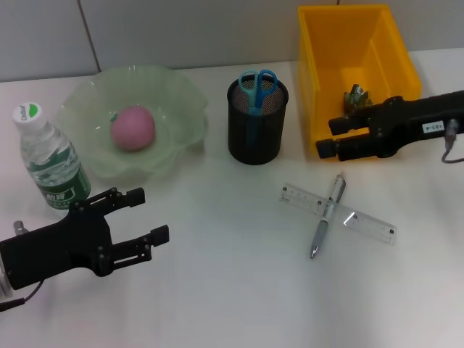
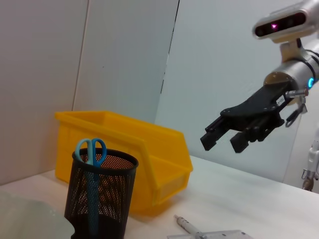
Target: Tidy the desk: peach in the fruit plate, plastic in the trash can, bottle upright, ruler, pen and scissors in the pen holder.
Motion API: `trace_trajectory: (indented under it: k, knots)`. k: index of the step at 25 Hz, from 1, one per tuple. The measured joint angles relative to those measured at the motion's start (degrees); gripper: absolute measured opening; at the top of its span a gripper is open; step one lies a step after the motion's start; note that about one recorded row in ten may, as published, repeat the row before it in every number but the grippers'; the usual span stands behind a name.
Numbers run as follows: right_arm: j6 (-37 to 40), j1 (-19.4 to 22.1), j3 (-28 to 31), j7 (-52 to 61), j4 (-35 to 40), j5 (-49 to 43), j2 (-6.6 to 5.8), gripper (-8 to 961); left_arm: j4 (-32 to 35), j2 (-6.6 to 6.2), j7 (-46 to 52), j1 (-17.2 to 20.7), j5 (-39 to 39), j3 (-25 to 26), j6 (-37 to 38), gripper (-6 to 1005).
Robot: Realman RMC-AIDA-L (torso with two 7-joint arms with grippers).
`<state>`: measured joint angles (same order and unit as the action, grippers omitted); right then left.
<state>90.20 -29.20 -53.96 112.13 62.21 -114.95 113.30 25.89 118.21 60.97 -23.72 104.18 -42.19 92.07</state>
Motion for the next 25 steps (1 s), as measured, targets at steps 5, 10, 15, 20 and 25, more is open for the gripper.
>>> trace_trajectory:
  k: [5,10,15,20,25]
  knots:
    - [1.8,-4.8,-0.3,4.6,1.0,-7.6,-0.49,620,0.0,0.0,-0.2,0.1,-0.1,0.0,0.0,816]
    - [4.3,-11.0,-0.6,8.8,1.2,-17.6,0.34,619,0.0,0.0,-0.8,0.2,-0.1,0.0,-0.3,817]
    - [5.0,-16.0,-1.2,10.1,1.1,-28.8,3.5,619,0.0,0.0,-0.9,0.1,-0.2,0.0,-0.4,817]
    - [4.0,-18.8,-2.5,10.5,0.1,-34.0,5.45,619,0.0,0.0,-1.0,0.1,-0.3,0.0,-0.5,817]
    - [2.0,-19.8,-6.5,11.5,-3.0,-34.4,5.6,618,0.0,0.0,-1.0,0.0,-0.3,0.1,-0.5,818]
